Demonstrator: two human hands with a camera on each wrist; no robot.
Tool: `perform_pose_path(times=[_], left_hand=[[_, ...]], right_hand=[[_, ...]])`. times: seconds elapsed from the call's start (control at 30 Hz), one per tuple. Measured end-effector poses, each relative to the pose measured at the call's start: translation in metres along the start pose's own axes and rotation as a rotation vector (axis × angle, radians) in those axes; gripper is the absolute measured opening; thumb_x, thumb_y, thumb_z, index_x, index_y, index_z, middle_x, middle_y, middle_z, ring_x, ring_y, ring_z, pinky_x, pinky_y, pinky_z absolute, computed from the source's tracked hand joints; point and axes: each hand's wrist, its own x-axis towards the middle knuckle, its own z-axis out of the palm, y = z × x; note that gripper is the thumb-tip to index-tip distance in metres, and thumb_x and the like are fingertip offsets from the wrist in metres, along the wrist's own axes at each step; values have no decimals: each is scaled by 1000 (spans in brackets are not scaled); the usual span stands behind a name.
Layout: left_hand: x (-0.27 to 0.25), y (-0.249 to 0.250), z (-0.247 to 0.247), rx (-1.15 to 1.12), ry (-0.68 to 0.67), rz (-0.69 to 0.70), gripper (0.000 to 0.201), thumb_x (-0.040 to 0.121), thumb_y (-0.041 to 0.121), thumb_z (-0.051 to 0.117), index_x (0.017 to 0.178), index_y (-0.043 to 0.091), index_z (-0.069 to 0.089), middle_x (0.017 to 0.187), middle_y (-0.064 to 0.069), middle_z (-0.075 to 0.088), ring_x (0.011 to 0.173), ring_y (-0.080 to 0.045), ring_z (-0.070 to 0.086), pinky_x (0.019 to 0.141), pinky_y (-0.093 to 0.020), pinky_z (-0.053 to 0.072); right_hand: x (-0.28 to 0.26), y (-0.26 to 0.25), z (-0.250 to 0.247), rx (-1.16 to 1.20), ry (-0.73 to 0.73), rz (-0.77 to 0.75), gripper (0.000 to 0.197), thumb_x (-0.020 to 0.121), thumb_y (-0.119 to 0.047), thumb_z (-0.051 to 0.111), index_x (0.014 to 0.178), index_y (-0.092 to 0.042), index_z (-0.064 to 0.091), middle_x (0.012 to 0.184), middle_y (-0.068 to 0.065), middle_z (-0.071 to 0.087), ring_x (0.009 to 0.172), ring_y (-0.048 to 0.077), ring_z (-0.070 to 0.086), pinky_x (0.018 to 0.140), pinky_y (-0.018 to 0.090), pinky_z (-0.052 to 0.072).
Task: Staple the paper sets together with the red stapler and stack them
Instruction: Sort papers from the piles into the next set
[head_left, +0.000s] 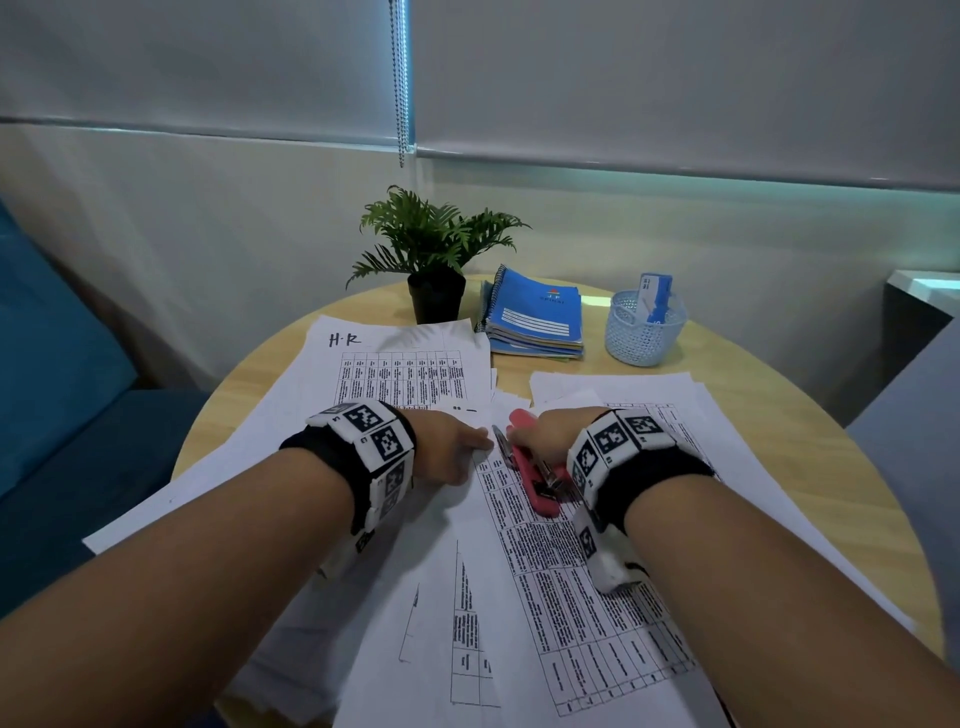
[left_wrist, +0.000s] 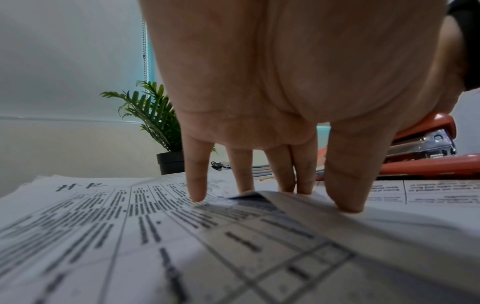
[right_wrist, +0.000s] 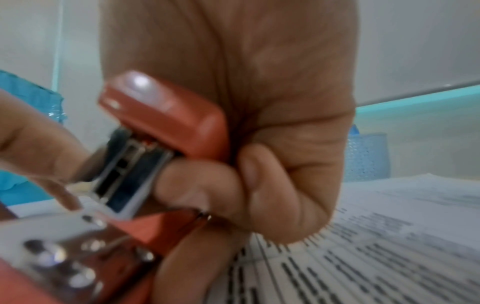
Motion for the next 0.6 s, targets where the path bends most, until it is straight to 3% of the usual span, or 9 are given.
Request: perform_pose_path(times=[0.07, 0.17, 0.23, 0.3, 0.37, 0.47, 0.6], left_hand=[[0, -1, 1, -13, -9, -10, 51, 95, 24, 44, 145, 26, 31, 146, -1, 39, 130, -22, 40, 103, -28, 29], [0, -1, 0, -62, -16, -6, 52, 96, 21, 45, 146, 22, 29, 149, 0, 35, 129, -14, 39, 103, -18, 23], [1, -1, -3, -116, -50, 12, 50, 97, 17, 44, 146, 18, 31, 151, 3, 31, 127, -7, 35, 104, -12, 18], [1, -3, -7, -144, -20, -3, 48, 93, 21, 48, 140, 27, 42, 150, 11, 32, 133, -8, 33, 110, -20, 19], [4, -7, -12, -170, 27, -29, 40, 91, 25, 51, 131, 30, 54, 142, 9, 45, 128, -12, 42, 107, -26, 29], [8, -6, -20, -148, 71, -63, 39, 92, 22, 49, 130, 19, 53, 136, -3, 49, 118, -18, 51, 99, -28, 39], [13, -8, -20, -109, 108, -148, 41, 96, 25, 45, 134, 10, 47, 136, -7, 50, 121, -22, 49, 100, -32, 38]], right_hand=[[2, -2, -4, -35, -25, -28, 31, 96, -34, 50, 69, -25, 39, 68, -7, 45, 60, 12, 47, 58, 26, 41], [1, -2, 1, -4, -48, 13, 16, 92, -31, 56, 91, -22, 42, 73, -4, 46, 62, 15, 49, 64, 31, 50], [-9, 5, -1, 72, -38, 55, 16, 96, -35, 46, 100, -20, 42, 79, 0, 50, 66, 19, 51, 68, 36, 51], [-21, 17, 3, 71, -63, 82, 23, 100, -39, 32, 103, -18, 41, 78, 1, 51, 64, 18, 47, 71, 36, 47], [-28, 36, 12, 71, -61, 141, 30, 101, -40, 25, 108, -16, 41, 80, 1, 51, 68, 20, 48, 69, 34, 42], [-33, 64, 27, 28, -60, 262, 17, 99, -38, 35, 96, -21, 36, 71, -3, 41, 70, 21, 49, 67, 33, 45], [-27, 100, 46, 64, -84, 398, 16, 88, -38, 47, 81, -25, 40, 71, -3, 48, 68, 21, 55, 77, 40, 53]])
